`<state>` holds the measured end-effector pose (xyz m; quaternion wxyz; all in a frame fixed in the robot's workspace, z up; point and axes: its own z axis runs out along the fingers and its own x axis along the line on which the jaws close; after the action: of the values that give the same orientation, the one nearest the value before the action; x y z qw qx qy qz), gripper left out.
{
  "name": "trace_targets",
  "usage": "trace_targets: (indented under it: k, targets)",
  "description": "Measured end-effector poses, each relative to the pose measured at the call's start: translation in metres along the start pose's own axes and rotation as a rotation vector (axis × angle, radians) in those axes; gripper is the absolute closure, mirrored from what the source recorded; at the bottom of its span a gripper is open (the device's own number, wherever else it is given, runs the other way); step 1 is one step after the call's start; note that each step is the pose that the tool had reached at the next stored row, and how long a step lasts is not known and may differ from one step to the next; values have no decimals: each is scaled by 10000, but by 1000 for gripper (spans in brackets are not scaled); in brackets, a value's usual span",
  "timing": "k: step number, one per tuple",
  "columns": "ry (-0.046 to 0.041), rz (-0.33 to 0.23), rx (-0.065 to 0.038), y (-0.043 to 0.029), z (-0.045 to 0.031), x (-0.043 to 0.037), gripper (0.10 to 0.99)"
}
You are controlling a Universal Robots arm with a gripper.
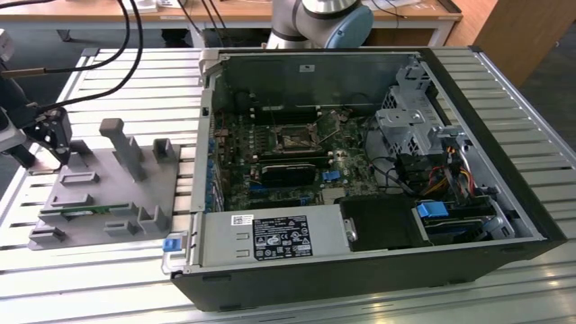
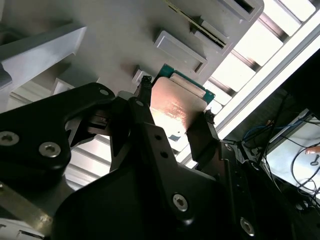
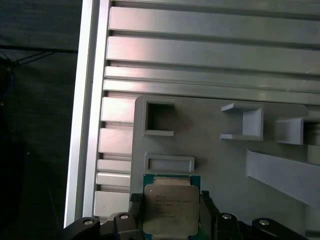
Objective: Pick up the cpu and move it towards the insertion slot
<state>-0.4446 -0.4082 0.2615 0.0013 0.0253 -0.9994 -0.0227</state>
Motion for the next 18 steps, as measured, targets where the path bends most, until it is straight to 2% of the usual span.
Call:
trace_targets:
  k: [18]
  targets:
    - [0, 0, 0, 7, -143, 0, 549]
